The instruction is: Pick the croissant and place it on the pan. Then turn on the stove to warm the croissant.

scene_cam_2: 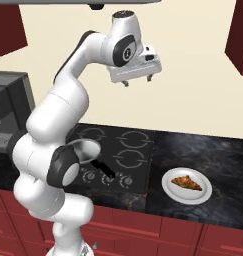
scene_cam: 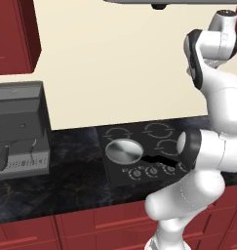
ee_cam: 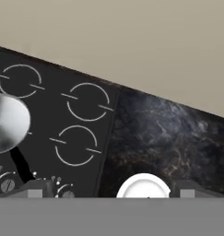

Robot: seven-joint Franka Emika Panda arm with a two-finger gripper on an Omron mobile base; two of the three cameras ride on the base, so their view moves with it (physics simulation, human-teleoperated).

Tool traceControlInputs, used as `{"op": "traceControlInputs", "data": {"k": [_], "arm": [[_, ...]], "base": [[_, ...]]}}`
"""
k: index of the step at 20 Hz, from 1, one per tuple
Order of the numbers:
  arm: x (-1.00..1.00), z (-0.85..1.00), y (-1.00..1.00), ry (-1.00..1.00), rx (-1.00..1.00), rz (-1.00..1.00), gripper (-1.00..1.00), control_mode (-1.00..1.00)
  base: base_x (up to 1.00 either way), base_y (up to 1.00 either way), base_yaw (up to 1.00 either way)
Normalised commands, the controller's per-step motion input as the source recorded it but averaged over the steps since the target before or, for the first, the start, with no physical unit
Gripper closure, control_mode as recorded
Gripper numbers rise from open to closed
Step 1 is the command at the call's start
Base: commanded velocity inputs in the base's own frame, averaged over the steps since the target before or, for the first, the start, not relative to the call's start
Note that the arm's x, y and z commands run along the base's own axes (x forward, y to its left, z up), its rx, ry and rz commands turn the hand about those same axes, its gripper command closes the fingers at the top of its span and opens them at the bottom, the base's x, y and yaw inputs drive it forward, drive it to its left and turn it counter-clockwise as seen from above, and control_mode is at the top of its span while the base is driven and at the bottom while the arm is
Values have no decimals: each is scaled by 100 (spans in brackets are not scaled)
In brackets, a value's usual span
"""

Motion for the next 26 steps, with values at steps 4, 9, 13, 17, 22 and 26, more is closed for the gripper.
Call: {"op": "traceControlInputs", "data": {"k": [4, 9, 13, 17, 22, 26], "arm": [[13, -72, -58, 9, -21, 15, -100, -100], [1, -87, -61, 9, -22, 11, -100, -100], [-10, -91, -79, 12, -13, 12, -100, -100], [-18, -85, -97, 14, -5, 13, -100, -100], [-4, -16, -26, 3, 0, 5, -100, -100], [-28, -83, -11, 17, 3, 15, -100, -100]], "base": [[0, 0, 0], [0, 0, 0], [0, 0, 0], [0, 0, 0], [0, 0, 0], [0, 0, 0]]}}
